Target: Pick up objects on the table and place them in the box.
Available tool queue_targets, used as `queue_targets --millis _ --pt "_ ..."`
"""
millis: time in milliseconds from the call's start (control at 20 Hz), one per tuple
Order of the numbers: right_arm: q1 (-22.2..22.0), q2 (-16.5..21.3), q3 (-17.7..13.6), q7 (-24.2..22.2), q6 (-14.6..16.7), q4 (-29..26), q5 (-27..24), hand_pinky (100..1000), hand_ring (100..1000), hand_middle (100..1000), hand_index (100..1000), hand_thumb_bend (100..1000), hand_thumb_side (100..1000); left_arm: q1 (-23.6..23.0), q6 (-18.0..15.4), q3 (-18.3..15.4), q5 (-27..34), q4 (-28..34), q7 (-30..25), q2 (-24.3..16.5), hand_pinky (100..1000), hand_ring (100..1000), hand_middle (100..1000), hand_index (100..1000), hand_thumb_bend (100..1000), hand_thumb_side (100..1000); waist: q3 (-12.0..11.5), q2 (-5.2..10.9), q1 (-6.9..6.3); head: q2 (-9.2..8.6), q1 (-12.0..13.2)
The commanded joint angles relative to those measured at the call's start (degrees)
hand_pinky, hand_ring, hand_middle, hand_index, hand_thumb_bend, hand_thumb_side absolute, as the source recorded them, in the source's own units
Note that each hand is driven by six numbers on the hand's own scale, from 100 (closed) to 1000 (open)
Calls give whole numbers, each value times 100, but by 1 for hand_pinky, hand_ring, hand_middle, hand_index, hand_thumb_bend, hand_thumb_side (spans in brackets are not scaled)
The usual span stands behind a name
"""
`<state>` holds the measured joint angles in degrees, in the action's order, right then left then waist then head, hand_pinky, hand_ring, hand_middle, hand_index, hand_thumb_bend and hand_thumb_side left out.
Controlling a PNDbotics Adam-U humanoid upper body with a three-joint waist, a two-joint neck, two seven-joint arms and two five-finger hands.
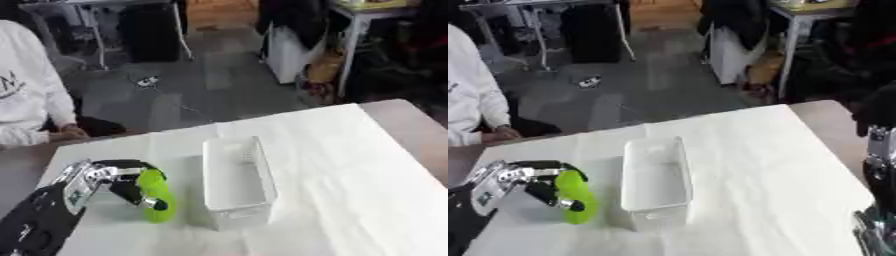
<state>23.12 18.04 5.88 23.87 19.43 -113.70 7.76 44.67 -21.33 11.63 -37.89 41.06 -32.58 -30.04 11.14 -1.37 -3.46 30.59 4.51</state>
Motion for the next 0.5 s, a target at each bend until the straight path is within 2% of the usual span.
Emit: queue_targets --millis 50,100,250,350,500 --pt "126 1 -6 -2 11 -89 -14 115 300 300 314 373 473 84 74 -63 25 96 361 -122 100 330 547 667 373 663 -5 60 16 17 36" --pt "125 1 -6 -2 11 -89 -13 114 300 300 314 373 473 76 97 -53 34 100 503 -121 100 296 518 640 315 674 -5 60 17 18 37" --pt "123 2 -7 1 9 -89 -12 114 300 300 314 373 473 53 181 -53 78 107 936 -123 100 112 362 531 100 761 -7 62 18 19 35" --pt "122 4 -6 1 9 -89 -11 114 300 300 314 372 473 34 204 -36 92 113 1160 -122 100 100 257 454 100 768 -9 62 18 20 34" --pt "120 5 -6 2 9 -89 -11 115 300 300 314 372 472 13 198 0 89 116 1299 -126 100 100 176 393 100 761 -12 63 18 22 35"
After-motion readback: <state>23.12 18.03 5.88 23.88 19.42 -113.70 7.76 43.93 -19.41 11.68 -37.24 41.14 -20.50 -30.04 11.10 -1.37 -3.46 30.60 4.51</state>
